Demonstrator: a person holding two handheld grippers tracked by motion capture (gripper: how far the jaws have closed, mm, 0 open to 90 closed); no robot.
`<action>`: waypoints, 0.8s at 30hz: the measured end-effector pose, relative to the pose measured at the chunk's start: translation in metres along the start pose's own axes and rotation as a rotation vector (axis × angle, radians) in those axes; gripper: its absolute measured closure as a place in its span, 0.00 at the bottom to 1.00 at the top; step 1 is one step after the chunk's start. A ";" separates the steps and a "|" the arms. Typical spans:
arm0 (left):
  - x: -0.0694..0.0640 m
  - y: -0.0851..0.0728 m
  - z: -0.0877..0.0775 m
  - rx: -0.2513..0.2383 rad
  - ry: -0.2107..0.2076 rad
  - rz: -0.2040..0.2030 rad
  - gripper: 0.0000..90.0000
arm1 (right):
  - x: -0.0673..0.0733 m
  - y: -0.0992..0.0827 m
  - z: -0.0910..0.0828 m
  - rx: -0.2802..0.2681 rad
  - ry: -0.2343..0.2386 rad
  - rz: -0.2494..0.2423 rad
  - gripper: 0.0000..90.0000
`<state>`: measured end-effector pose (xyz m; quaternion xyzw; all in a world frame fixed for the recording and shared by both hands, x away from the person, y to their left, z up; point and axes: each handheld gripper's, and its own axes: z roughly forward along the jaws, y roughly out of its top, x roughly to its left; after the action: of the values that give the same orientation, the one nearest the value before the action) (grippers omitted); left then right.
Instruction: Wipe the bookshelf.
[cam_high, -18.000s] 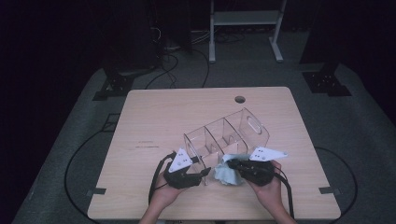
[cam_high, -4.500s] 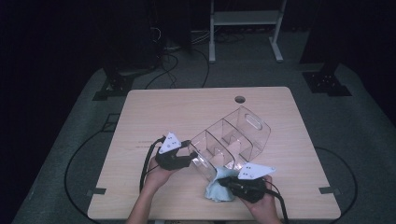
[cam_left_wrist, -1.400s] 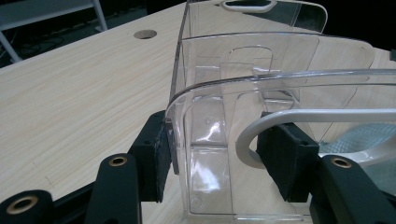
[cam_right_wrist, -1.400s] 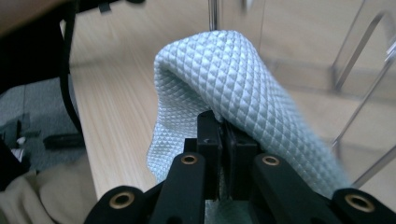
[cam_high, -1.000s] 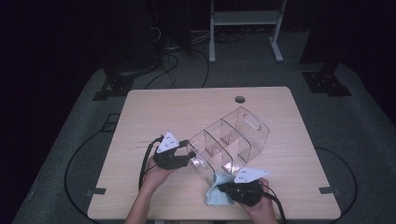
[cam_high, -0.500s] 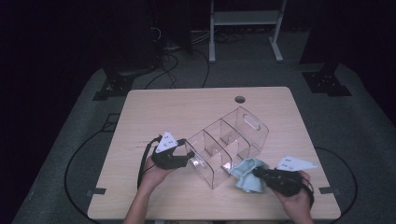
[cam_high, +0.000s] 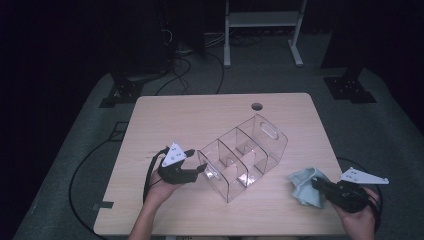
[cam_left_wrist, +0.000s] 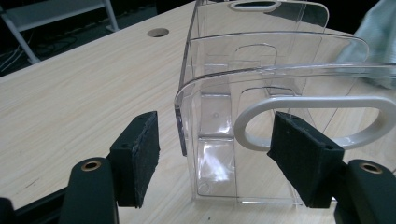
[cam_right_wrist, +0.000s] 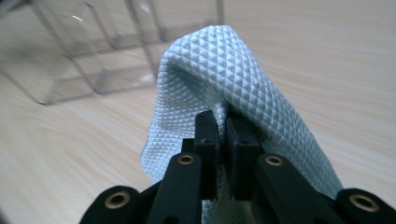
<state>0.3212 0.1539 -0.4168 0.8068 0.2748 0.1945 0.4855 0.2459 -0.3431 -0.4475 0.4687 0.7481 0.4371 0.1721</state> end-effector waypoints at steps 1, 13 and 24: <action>0.000 0.000 -0.001 0.001 -0.001 0.001 0.36 | -0.008 -0.002 0.005 0.016 -0.002 0.024 0.88; 0.000 -0.006 -0.020 0.004 0.008 -0.001 0.34 | -0.028 0.008 0.014 0.009 -0.004 0.064 0.71; -0.006 -0.007 -0.033 -0.010 0.001 0.002 0.33 | -0.016 0.019 0.010 -0.015 0.017 0.022 0.70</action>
<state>0.2957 0.1750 -0.4085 0.8046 0.2735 0.1968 0.4890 0.2709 -0.3481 -0.4396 0.4720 0.7410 0.4484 0.1645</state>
